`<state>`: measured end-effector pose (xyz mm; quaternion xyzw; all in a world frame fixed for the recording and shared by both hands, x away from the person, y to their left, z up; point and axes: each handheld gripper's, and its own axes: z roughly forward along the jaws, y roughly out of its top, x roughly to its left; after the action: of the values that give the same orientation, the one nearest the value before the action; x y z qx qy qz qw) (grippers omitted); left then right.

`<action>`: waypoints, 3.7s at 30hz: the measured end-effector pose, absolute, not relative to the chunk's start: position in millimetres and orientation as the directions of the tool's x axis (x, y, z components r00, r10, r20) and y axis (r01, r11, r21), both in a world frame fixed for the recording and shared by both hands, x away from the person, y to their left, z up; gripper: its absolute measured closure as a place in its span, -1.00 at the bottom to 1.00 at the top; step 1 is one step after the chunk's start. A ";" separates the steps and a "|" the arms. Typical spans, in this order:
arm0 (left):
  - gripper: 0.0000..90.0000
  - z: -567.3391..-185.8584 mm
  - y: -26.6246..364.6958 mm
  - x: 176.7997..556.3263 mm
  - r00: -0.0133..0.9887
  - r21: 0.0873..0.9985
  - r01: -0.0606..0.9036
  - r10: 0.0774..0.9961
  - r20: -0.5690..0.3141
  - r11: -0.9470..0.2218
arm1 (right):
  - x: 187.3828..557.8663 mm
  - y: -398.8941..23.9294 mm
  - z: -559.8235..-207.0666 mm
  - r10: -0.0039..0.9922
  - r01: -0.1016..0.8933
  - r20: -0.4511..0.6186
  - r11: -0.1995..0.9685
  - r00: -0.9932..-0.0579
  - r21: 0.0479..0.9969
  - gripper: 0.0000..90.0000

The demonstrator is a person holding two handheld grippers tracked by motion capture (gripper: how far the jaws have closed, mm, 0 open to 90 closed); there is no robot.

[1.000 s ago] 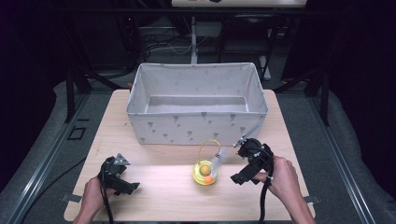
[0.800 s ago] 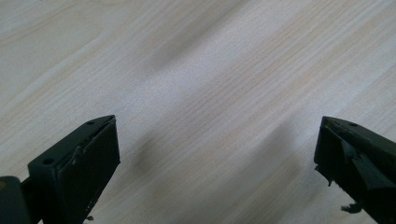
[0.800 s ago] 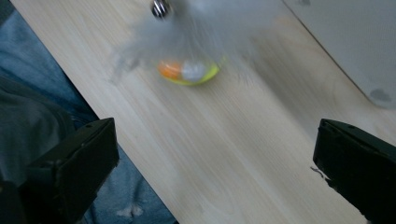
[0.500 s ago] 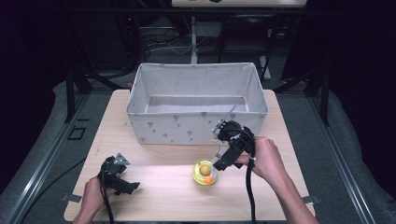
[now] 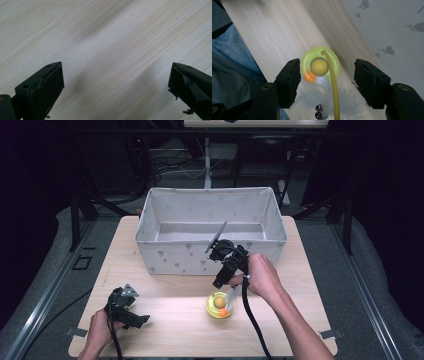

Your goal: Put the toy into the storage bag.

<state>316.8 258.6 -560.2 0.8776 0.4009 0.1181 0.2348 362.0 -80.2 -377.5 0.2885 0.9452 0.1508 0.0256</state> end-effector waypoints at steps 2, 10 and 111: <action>-0.99 -560.1 258.5 316.7 0.652 0.506 0.647 0.758 0.020 -0.570 | 363.1 -79.6 -376.2 0.550 0.532 0.027 0.793 -0.834 0.297 0.10; -0.99 -560.3 258.5 316.9 0.654 0.504 0.646 0.756 0.021 -0.573 | 365.7 -78.0 -374.8 0.550 0.527 0.013 0.794 -0.835 0.301 0.73; -0.99 -563.6 261.5 318.6 0.652 0.507 0.645 0.758 0.025 -0.572 | 345.9 -161.3 -273.0 0.631 0.553 -0.052 0.714 -0.774 0.429 0.97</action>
<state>318.6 261.5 -563.6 0.8783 0.3994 0.1203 0.2337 345.9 -161.3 -273.0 0.3216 0.9206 0.1990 0.0976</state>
